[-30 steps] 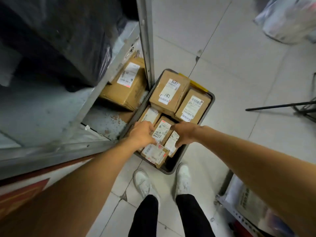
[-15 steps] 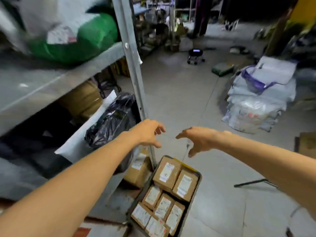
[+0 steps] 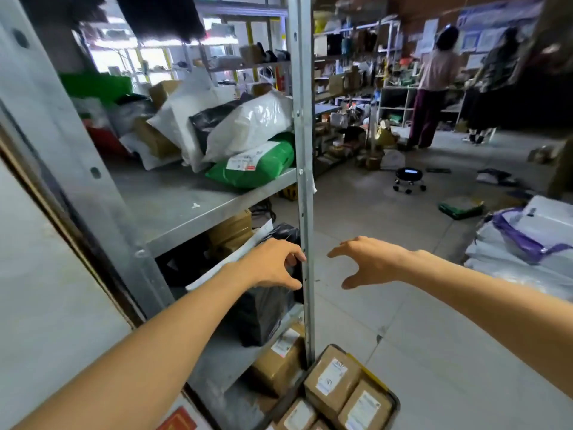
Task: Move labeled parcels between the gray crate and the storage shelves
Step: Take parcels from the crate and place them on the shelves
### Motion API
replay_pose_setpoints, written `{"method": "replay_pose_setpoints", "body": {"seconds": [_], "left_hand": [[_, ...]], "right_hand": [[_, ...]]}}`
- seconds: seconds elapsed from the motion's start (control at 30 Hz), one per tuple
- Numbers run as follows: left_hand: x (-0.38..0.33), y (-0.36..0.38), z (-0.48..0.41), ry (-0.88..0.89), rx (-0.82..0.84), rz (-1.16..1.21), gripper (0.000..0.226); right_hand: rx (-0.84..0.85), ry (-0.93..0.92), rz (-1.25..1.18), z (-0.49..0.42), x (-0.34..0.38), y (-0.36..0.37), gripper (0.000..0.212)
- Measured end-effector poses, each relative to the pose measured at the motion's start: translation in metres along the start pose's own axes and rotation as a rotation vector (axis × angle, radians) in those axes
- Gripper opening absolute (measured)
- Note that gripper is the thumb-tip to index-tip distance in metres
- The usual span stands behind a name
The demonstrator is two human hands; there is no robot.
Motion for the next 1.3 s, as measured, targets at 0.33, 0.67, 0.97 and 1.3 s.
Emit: {"method": "replay_pose_setpoints", "body": {"seconds": [0.33, 0.67, 0.97, 1.3], "left_hand": [[0.053, -0.049, 0.187, -0.275, -0.174, -0.058, 0.057], [0.106, -0.048, 0.479, -0.786, -0.261, -0.015, 0.058], [0.061, -0.025, 0.713, -1.251, -0.260, -0.014, 0.060], [-0.086, 0.008, 0.895, -1.860, -0.478, 0.007, 0.058]], "right_hand": [[-0.044, -0.353, 0.099, -0.003, 0.188, -0.029, 0.068], [0.023, -0.839, 0.206, 0.056, 0.452, -0.001, 0.077], [0.064, -1.316, 0.180, 0.162, 0.659, 0.021, 0.078], [0.176, -1.881, 0.225, 0.348, 0.802, 0.028, 0.073]]}}
Point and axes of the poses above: each hand's wrist, its own z-axis away from the middle knuckle, its own y-axis out of the palm, x = y × z, the point moved 8 cm from there along -z, towards the middle knuckle, and after that the axes turned 2 degrees about -z, right-handed, at the moved point
